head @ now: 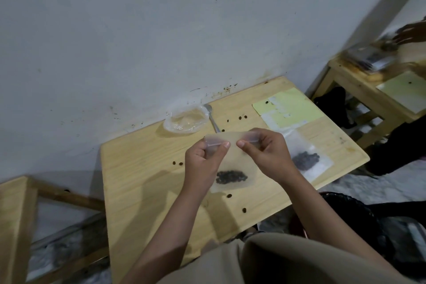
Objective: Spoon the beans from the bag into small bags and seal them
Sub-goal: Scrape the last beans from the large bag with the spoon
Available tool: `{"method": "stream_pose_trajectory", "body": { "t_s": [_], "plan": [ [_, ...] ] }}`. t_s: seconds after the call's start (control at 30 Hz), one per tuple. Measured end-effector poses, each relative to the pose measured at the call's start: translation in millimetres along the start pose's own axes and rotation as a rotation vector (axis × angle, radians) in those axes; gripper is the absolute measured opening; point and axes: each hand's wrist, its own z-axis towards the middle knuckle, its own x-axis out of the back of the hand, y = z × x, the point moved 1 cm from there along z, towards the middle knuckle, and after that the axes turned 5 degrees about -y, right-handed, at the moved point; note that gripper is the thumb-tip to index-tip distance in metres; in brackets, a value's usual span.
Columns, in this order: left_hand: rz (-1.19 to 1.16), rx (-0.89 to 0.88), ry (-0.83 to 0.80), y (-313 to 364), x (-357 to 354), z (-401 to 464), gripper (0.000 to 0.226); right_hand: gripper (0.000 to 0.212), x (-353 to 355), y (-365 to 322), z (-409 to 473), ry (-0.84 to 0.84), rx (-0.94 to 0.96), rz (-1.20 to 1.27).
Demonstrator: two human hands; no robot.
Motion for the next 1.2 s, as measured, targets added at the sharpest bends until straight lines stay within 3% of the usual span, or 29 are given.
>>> {"method": "stream_pose_trajectory", "body": {
  "t_s": [0.3, 0.47, 0.57, 0.73, 0.93, 1.03, 1.2],
  "plan": [
    [-0.043, 0.031, 0.019, 0, -14, 21, 0.016, 0.011, 12, 10, 13, 0.136, -0.136, 0.333],
    [-0.07, 0.076, 0.049, -6, -21, 28, 0.018, 0.026, 17, 17, 25, 0.183, -0.12, 0.366],
    [-0.102, 0.063, 0.05, -9, -24, 32, 0.01, 0.022, 23, 22, 33, 0.207, -0.16, 0.348],
    [-0.074, 0.011, 0.041, -14, -32, 48, 0.047, 0.017, 39, 32, 54, 0.259, -0.281, 0.358],
    [-0.012, 0.073, 0.065, -22, -60, 82, 0.034, 0.012, 73, 57, 95, 0.281, -0.354, 0.334],
    [-0.034, 0.11, 0.108, -27, -72, 100, 0.033, 0.009, 107, 88, 132, 0.354, -0.379, 0.18],
    [0.054, 0.127, 0.159, -36, -78, 126, 0.039, 0.02, 168, 148, 198, 0.341, -0.445, -0.377]
  ]
}}
